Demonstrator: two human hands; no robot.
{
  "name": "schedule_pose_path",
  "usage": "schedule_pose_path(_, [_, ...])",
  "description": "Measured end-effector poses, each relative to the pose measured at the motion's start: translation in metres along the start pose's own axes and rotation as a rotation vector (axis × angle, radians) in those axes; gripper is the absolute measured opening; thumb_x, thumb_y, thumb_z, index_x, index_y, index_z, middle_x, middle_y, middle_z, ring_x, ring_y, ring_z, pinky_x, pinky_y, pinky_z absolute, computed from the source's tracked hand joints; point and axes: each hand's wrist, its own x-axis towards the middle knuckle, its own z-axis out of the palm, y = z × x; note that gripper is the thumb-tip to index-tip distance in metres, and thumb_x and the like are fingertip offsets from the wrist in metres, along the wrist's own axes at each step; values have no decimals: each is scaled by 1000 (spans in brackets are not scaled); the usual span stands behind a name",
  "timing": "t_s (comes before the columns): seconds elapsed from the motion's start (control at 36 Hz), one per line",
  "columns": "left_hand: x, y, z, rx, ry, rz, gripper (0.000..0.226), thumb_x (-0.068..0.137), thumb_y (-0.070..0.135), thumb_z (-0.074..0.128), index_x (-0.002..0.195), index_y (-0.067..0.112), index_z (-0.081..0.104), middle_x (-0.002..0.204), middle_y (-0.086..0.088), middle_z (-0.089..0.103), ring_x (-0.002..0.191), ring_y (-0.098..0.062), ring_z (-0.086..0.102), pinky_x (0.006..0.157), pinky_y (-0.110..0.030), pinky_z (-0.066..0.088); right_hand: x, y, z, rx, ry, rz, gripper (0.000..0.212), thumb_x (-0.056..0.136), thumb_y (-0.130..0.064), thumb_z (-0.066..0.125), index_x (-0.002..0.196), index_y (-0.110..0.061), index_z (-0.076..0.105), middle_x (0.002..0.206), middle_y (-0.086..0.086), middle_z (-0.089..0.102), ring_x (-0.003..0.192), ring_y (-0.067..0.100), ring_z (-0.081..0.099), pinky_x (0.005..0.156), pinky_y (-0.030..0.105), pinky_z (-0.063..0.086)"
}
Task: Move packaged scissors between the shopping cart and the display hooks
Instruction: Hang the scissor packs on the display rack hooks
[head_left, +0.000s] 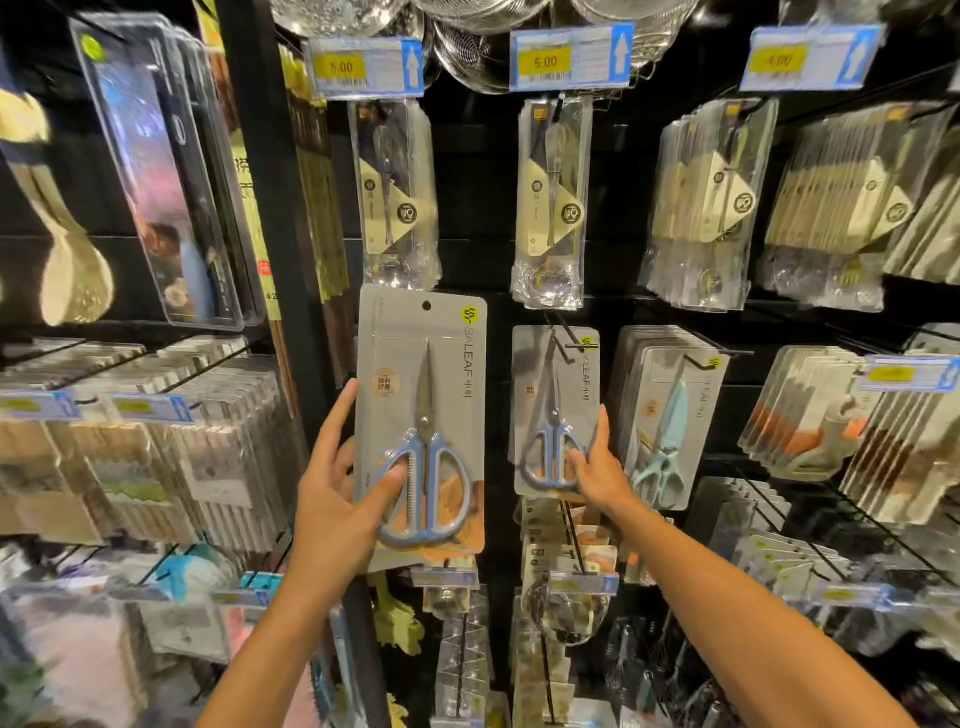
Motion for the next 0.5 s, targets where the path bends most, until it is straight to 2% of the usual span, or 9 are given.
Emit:
schedule_pose_path(0.11, [3, 4, -1, 3, -18, -1, 86, 89, -6, 65, 156, 35, 30, 127, 23, 68, 119, -8, 66, 85, -21, 58, 12, 7, 1, -58, 24, 9, 83, 106, -19, 44, 156, -28, -21, 136, 31, 54, 118, 50, 57, 98, 57, 47])
schedule_pose_path(0.22, [4, 3, -2, -3, -15, -9, 86, 89, -3, 66, 156, 37, 30, 127, 16, 69, 119, -11, 67, 85, -25, 60, 24, 16, 2, -63, 55, 58, 79, 105, -24, 47, 159, -28, -12, 143, 26, 48, 118, 43, 57, 101, 52, 48])
schedule_pose_path(0.31, [3, 3, -3, 2, -19, -5, 87, 89, -5, 66, 156, 36, 30, 127, 19, 69, 119, -10, 67, 86, -23, 59, 16, 24, 8, -99, 85, 98, 90, 100, -39, 56, 160, -21, -8, 160, 21, 23, 142, 42, 32, 112, 50, 32])
schedule_pose_path(0.39, [0, 4, -4, 10, -28, 11, 87, 89, -5, 66, 157, 36, 29, 127, 23, 68, 119, -6, 66, 86, -18, 57, -9, 37, 19, -112, 6, 36, 96, 96, -28, 65, 160, -20, -6, 165, 15, 12, 151, 36, 16, 120, 47, 23])
schedule_pose_path(0.5, [-1, 0, -4, -7, -37, -3, 87, 89, -2, 67, 156, 40, 30, 126, 20, 69, 118, -9, 67, 86, -23, 59, -47, 46, 30, -45, -136, -21, 84, 98, -31, 63, 160, -25, 7, 165, 6, 18, 150, 26, 25, 120, 44, 29])
